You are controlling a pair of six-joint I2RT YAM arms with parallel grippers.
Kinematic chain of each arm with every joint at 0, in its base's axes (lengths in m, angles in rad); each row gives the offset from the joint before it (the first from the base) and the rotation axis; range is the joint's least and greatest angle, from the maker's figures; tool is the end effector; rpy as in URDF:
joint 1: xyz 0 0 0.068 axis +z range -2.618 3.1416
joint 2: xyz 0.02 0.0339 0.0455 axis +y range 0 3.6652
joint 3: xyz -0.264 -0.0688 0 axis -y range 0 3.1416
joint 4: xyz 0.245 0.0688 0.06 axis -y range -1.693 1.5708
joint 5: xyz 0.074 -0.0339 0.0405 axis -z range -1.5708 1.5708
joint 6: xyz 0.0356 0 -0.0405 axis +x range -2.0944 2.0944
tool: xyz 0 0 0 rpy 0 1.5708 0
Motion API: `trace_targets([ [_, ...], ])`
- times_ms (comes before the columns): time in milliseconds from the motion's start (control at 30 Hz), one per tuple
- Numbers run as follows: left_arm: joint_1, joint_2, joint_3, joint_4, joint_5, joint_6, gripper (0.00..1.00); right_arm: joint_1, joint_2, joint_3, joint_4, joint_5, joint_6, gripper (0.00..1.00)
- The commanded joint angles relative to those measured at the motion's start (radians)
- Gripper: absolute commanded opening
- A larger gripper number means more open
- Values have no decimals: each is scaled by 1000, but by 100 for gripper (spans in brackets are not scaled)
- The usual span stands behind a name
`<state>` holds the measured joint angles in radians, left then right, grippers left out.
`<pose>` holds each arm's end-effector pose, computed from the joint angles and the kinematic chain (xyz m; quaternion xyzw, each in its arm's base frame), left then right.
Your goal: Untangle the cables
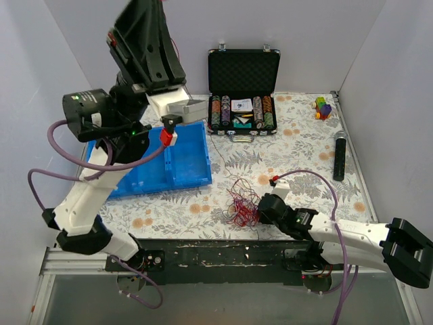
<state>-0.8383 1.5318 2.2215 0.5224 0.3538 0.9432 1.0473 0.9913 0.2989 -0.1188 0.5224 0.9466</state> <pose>0.1234 -0.1556 0.6800 0.2454 -0.0242 0.0194 0.9689 0.1026 0.1423 0.1481 0.0505 0.9009 0.1706 0.3959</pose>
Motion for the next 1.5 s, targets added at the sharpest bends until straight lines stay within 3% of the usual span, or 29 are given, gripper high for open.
trace_targets([
  [0, 8, -163, -309, 28, -97, -44, 1, 0, -9, 12, -140, 4, -14, 8],
  [200, 8, -361, -664, -167, -222, -475, 0, 2, -118, 92, -130, 22, -133, 40],
  [367, 7, -438, -853, -197, -191, -596, 0, 0, -200, 190, -148, 73, -244, 50],
  [600, 7, -418, -801, -180, -207, -578, 0, 0, -243, 215, -20, 27, -377, 52],
  [800, 7, -426, -786, -190, -185, -535, 0, -1, -122, 287, 102, 11, -456, 52],
  [933, 7, -455, -835, -194, -234, -485, 0, -1, -60, 322, 110, -2, -465, 51],
  [1167, 11, -430, -867, -61, -424, -271, 0, -1, -103, 253, 110, -4, -442, 51],
  [1467, 51, -392, -859, -38, -454, -199, 0, -1, -117, 192, 139, -9, -399, 50],
])
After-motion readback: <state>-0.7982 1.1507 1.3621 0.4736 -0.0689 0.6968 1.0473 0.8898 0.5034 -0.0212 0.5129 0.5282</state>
